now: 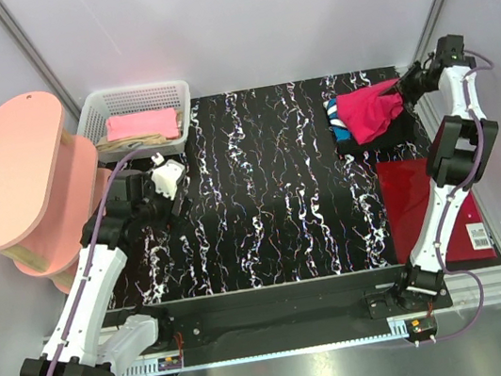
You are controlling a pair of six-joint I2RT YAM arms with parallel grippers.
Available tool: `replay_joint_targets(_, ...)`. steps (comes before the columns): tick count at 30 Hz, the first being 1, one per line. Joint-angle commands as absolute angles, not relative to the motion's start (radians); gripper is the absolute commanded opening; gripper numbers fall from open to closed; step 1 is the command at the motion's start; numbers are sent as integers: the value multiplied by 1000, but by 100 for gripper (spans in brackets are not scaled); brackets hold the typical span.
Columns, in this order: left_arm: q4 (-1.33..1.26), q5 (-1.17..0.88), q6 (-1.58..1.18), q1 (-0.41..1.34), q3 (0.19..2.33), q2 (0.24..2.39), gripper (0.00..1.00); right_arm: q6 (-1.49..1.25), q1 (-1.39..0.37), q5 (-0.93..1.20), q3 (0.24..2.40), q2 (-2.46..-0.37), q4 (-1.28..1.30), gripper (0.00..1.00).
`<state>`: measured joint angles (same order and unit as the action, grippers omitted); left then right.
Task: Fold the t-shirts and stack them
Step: Put the neatly folded tshirt into the corner of the board with the right arm
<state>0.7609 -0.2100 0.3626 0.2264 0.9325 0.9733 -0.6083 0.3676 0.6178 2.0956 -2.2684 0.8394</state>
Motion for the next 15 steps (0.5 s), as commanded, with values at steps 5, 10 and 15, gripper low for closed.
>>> replay_joint_targets(5,732,-210,368,221,963,976,99,-545,373,499,2145,-2336,962,0)
replay_joint_targets(10,732,-216,364,221,969,971,99,-528,373,402,2124,-2344,1008,18)
replay_joint_targets(15,735,-207,371,221,956,954,99,-523,373,206,2256,-2370,1133,87)
